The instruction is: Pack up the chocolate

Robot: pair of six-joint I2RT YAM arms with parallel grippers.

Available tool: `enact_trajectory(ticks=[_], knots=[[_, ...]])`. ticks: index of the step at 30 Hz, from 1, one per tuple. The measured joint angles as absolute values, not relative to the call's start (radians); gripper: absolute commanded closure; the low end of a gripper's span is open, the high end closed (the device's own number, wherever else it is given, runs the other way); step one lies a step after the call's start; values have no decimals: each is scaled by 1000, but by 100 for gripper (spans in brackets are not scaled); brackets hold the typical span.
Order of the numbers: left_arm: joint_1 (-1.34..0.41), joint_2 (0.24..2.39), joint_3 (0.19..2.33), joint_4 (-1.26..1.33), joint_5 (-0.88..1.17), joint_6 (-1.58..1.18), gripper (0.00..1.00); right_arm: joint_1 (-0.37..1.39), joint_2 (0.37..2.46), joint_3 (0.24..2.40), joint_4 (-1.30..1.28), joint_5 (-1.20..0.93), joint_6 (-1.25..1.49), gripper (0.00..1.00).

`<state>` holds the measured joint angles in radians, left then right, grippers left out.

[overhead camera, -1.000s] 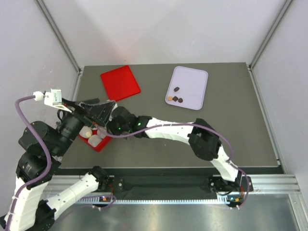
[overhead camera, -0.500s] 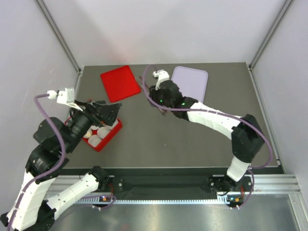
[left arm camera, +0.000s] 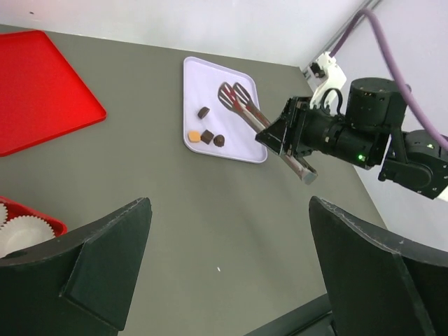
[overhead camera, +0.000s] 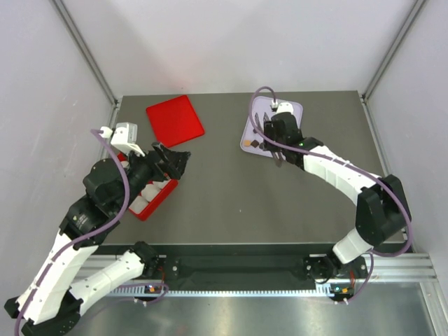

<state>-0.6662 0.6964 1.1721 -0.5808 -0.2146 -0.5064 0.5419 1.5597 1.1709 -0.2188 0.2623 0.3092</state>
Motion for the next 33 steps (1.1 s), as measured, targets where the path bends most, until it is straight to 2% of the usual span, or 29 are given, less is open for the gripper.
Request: enact_trajectory(ticks=[11,33], knots=[[-666,690,1166,-581,-233,-496,1,504,1704,1207,-262,286,292,55],[-666,677,1150,-579,-238,-496,1,503,1843,1303,-239,223,311,52]])
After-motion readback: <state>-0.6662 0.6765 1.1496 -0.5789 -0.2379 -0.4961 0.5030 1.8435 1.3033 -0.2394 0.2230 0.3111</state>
